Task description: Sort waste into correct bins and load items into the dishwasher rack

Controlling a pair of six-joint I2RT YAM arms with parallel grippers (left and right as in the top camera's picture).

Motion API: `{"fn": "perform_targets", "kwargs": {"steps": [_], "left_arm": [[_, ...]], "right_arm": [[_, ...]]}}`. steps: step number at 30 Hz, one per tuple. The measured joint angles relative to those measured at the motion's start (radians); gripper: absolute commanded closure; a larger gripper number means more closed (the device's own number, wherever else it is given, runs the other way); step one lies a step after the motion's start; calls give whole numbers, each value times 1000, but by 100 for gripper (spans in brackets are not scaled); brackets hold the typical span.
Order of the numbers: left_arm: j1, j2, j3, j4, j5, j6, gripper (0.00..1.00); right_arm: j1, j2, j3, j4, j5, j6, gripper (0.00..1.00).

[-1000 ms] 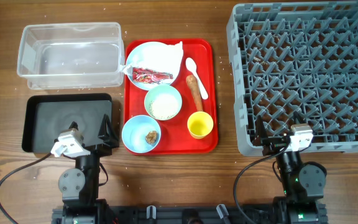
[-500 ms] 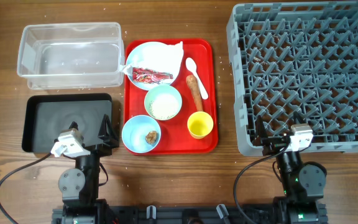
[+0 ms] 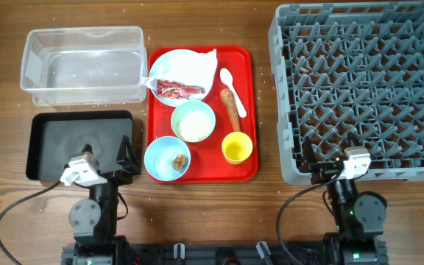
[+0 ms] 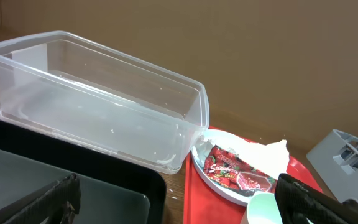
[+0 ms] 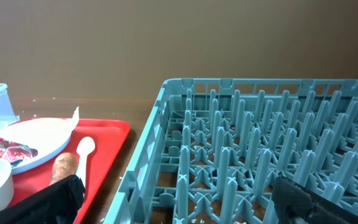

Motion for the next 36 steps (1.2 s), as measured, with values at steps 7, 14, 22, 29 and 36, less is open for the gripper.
{"fn": "perform_targets", "kwargs": {"steps": [7, 14, 22, 29, 36], "left_arm": [[0, 0, 0, 0, 0, 0, 0], [0, 0, 0, 0, 0, 0, 0], [0, 0, 0, 0, 0, 0, 0], [0, 2, -2, 98, 29, 0, 0], [0, 136, 143, 44, 55, 10, 0]], "right_arm": [[0, 0, 0, 0, 0, 0, 0], [0, 0, 0, 0, 0, 0, 0], [0, 1, 0, 34, -4, 0, 0], [0, 2, 0, 148, -38, -1, 0], [0, 79, 122, 135, -64, -17, 0]]}}
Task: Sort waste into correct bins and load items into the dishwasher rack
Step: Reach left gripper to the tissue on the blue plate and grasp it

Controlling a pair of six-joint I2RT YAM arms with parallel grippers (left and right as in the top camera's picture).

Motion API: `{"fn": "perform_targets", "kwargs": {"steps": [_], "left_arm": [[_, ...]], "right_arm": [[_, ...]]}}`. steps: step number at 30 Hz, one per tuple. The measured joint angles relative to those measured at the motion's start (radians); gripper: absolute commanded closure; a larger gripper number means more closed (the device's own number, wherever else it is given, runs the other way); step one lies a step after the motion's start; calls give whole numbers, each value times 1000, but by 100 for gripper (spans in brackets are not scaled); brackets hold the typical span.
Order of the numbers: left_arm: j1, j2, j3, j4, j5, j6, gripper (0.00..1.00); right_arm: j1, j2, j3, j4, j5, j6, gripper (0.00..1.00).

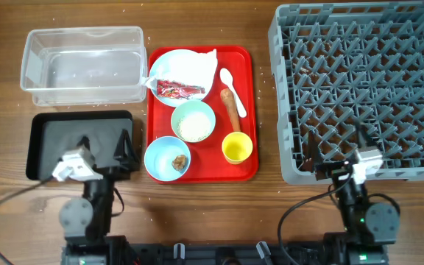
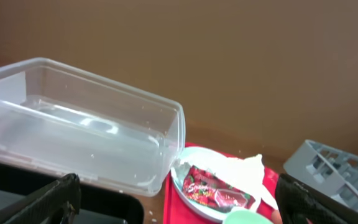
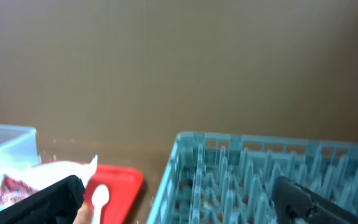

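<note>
A red tray (image 1: 157, 110) holds a white plate (image 1: 175, 62) with a red snack wrapper (image 1: 179, 90) and a crumpled napkin, a white spoon (image 1: 231, 90), a sausage (image 1: 231, 112), a green bowl (image 1: 193, 121), a blue bowl (image 1: 166, 158) with a scrap of food, and a yellow cup (image 1: 236, 147). The grey dishwasher rack (image 1: 359, 88) stands to the right. My left gripper (image 1: 103, 141) hangs open over the black bin (image 1: 50, 136). Over the rack's near edge, my right gripper (image 1: 335, 138) stands open with nothing in it.
A clear plastic bin (image 1: 83, 66) stands at the back left, behind the black bin. Crumbs are scattered on the wooden table (image 1: 205, 210). Cables trail from both arm bases at the table's front edge.
Both wrists have risen and tilted up; their views now show more wall and less table. Both grippers stay open and nothing on the tray has moved.
</note>
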Motion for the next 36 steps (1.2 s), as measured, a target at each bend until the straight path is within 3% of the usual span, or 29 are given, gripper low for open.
{"fn": "perform_targets", "kwargs": {"steps": [5, 15, 20, 30, 36], "left_arm": [[0, 351, 377, -57, 3, 3, 0], [-84, 1195, 1339, -586, 93, 114, 0], [-201, 1527, 1656, -785, 92, 184, 0], [-342, 1934, 1688, -816, 100, 209, 0], [-343, 2003, 1688, -845, 60, 169, 0]], "right_arm": [[0, 216, 300, -105, -41, -50, 0], [0, 702, 837, -512, -101, -71, 0], [0, 867, 971, -644, -123, -71, 0], [0, 1038, 982, -709, -206, 54, 0], [0, 1099, 982, -721, -230, 109, 0]]}}
